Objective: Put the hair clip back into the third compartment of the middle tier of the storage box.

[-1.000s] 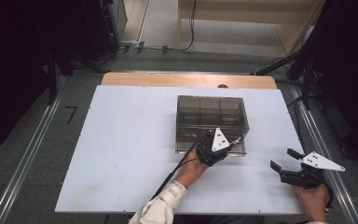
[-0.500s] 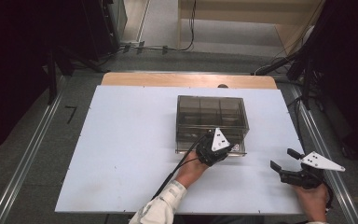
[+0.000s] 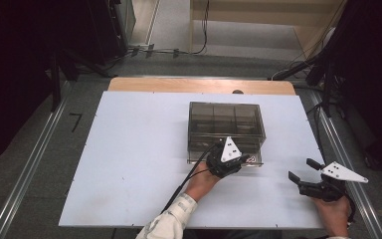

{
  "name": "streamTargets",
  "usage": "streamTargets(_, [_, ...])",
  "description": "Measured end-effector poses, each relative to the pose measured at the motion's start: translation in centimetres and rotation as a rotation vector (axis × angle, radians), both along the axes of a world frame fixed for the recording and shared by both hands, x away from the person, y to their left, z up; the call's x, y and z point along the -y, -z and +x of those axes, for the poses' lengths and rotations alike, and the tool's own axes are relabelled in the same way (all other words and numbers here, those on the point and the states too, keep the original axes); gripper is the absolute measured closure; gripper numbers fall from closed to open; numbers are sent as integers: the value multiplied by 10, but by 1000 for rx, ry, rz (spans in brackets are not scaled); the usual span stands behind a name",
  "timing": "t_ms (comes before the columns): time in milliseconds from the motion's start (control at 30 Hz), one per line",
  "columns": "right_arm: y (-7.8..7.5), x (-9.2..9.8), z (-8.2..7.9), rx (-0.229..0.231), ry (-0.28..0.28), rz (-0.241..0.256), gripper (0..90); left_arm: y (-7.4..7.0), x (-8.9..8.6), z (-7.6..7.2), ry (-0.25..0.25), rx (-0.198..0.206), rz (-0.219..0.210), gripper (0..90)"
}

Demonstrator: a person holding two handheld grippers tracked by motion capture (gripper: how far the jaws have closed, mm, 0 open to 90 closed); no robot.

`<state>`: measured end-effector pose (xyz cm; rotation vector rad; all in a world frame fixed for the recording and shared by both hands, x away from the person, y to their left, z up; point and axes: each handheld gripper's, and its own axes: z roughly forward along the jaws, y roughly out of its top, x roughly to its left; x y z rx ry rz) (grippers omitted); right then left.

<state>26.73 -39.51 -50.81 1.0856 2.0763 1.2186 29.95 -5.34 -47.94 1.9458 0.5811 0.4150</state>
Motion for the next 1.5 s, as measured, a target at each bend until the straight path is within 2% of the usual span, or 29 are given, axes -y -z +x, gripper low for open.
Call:
streamTargets(133, [0,0,0,0,0,-1,108,-2,-8,-3,8,0,-23,715])
streamTargets(367, [0,0,0,0,1,-2,108,-5,-21,-9,2,19,-21,660])
streamTargets(700, [0,0,0,1,2,-3,108,-8,-60,-18,-42,34,-55,641])
streamTargets(867, [0,0,0,0,3,-2,108,-7,-82,-20,-80,34,-79,639])
streamTargets(1200, [0,0,0,0,6,0,108,-5,-125,-26,-155,43,-76,630])
streamTargets(1367, [0,0,0,4,5,-1,108,0,-152,-28,-204,32,-82,605])
streamTargets(1500, [0,0,0,3,5,-1,108,1,-168,-32,-236,46,-85,591])
